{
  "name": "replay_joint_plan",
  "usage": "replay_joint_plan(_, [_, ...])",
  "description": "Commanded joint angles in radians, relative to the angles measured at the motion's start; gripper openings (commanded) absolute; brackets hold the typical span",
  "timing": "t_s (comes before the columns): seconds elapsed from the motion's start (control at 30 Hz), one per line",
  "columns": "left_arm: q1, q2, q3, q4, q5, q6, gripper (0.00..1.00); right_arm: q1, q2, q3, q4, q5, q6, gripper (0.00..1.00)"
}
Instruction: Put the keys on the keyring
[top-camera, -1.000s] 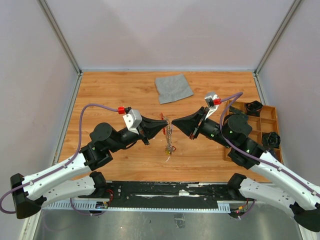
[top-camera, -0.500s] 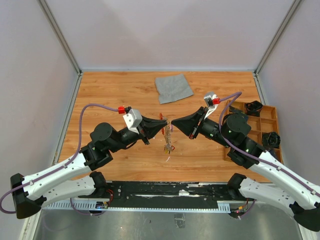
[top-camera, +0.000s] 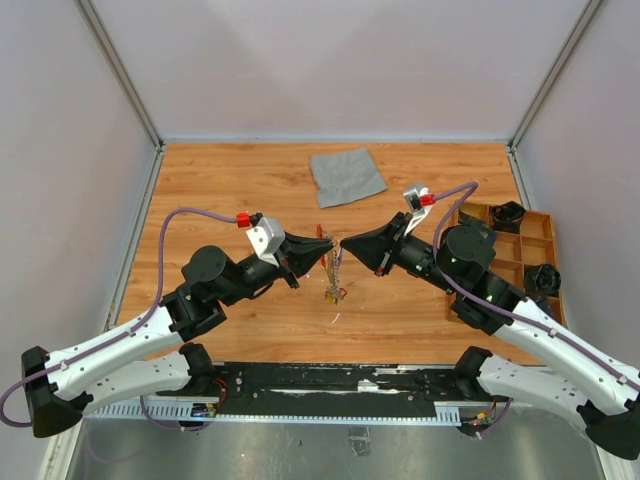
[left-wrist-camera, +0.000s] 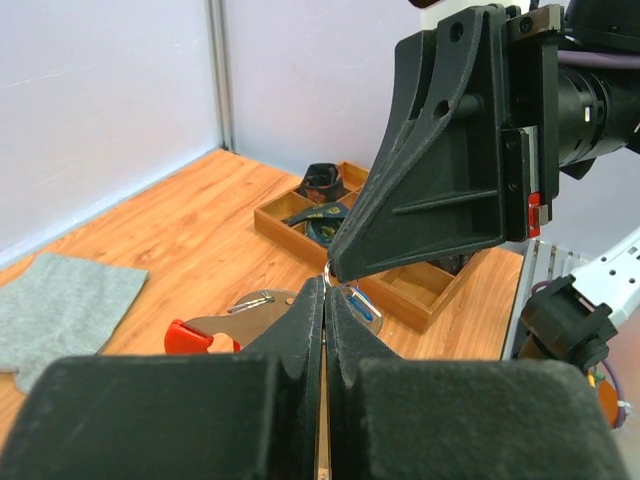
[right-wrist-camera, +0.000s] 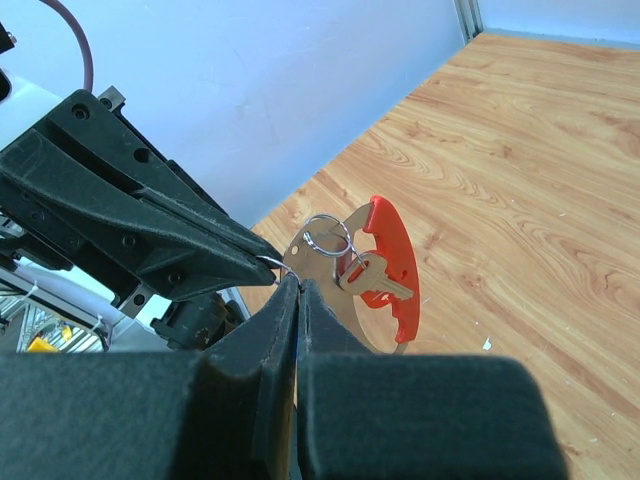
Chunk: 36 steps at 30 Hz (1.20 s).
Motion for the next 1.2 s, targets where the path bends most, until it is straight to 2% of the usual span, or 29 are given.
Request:
replay_joint_plan(0.0, [-0.009, -0.021, 0.011, 0.094, -0.011, 0.001, 0.01, 0.004, 0.007, 0.010, -0.005, 0.023, 0.013, 0.01])
replay_joint_plan(0.77, [-0.009, -0.026, 0.009, 0.091, -0.017, 0.009, 0.01, 0.004, 0.027, 0.023, -0.005, -0.002, 0.025, 0.01])
replay_joint_plan(1.17, [-0.009, -0.038, 0.004, 0.084, -0.024, 0.012, 0.00, 0.002, 0.009, 0.018, -0.044, 0.041, 0.024, 0.01])
